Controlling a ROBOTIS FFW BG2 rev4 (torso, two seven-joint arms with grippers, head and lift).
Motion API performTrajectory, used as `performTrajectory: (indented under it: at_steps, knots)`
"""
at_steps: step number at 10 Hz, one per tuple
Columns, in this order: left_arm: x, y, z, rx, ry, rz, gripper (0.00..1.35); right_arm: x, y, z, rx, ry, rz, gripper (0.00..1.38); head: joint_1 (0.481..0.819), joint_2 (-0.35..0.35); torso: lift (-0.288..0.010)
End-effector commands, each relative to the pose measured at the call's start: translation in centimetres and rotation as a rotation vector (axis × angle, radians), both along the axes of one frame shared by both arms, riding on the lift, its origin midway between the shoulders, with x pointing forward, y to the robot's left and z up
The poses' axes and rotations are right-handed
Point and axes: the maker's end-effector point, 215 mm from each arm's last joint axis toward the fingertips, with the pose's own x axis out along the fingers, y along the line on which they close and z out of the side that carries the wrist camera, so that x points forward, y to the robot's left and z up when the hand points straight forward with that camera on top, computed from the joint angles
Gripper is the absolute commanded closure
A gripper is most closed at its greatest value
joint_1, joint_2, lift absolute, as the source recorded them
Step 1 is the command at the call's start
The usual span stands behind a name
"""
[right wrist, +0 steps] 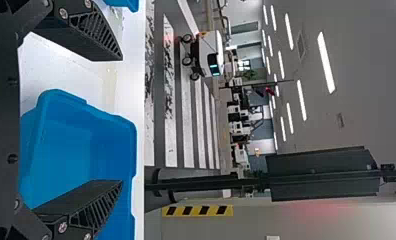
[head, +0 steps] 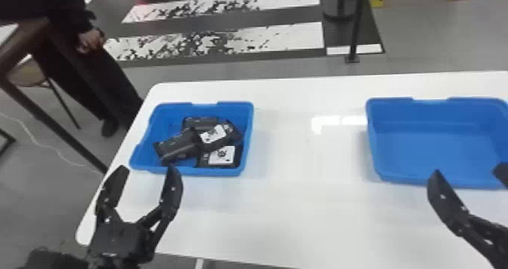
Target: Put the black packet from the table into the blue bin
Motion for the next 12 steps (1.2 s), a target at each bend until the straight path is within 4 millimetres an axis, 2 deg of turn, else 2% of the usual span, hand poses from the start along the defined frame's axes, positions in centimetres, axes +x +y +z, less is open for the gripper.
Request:
performTrajectory:
  at_steps: [1,12]
  knots:
    - [-0.08,0.07,-0.03,-0.011,-0.001,0.009,0.20,0.02,0.00,-0.07,-0.002,0.000,0.001,0.14,0.695,0.198,-0.110]
    - [-0.11,0.21,0.32,-0.008,-0.016,0.011,0.20,0.11,-0.05,0.48,-0.004,-0.017,-0.002,0.14,0.695,0.200,-0.110]
